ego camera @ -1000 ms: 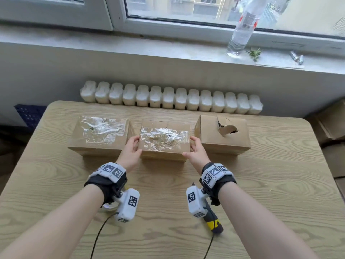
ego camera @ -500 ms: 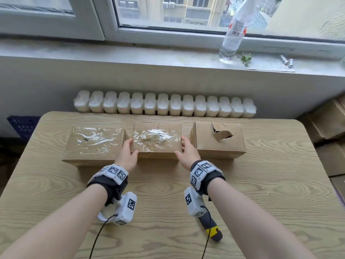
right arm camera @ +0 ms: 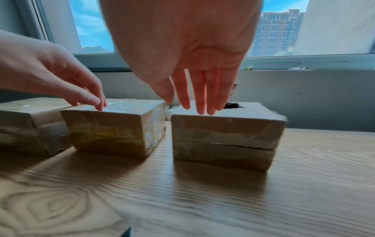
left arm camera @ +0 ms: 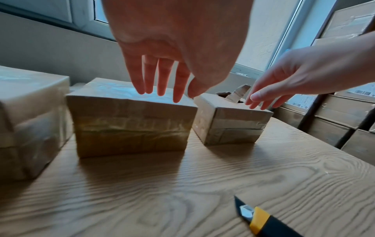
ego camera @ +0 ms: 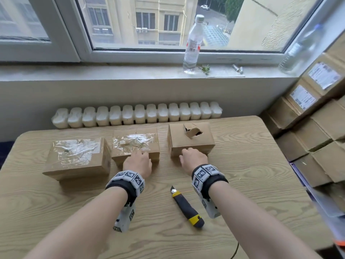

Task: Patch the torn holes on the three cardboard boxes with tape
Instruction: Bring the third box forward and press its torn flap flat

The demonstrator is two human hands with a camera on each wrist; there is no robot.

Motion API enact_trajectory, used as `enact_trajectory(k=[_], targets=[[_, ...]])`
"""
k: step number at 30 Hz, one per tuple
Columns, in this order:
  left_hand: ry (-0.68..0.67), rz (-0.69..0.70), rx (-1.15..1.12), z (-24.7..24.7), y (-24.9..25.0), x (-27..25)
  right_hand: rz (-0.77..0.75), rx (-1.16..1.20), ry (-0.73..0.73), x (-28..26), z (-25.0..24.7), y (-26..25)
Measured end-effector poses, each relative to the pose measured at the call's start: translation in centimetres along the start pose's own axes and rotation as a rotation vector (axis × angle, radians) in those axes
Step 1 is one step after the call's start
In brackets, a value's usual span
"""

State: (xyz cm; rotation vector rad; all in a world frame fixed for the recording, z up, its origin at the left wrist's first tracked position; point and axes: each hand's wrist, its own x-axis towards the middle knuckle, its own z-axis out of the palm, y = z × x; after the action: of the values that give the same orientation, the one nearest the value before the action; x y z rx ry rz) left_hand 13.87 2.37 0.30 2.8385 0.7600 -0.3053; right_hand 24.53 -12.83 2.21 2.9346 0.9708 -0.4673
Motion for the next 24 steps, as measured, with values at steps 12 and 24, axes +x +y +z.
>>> enact_trajectory(k=[12, 24], targets=[[-0.051, -0.003, -0.005, -1.2, 7.4, 5.1, 0.141, 0.037, 0.013, 3.6, -1.7, 10.0], [-0.157, -0.248, -0.545, 0.6, 9.7, 9.3, 0.255, 0.813, -0.006, 9.2, 1.0, 13.8]])
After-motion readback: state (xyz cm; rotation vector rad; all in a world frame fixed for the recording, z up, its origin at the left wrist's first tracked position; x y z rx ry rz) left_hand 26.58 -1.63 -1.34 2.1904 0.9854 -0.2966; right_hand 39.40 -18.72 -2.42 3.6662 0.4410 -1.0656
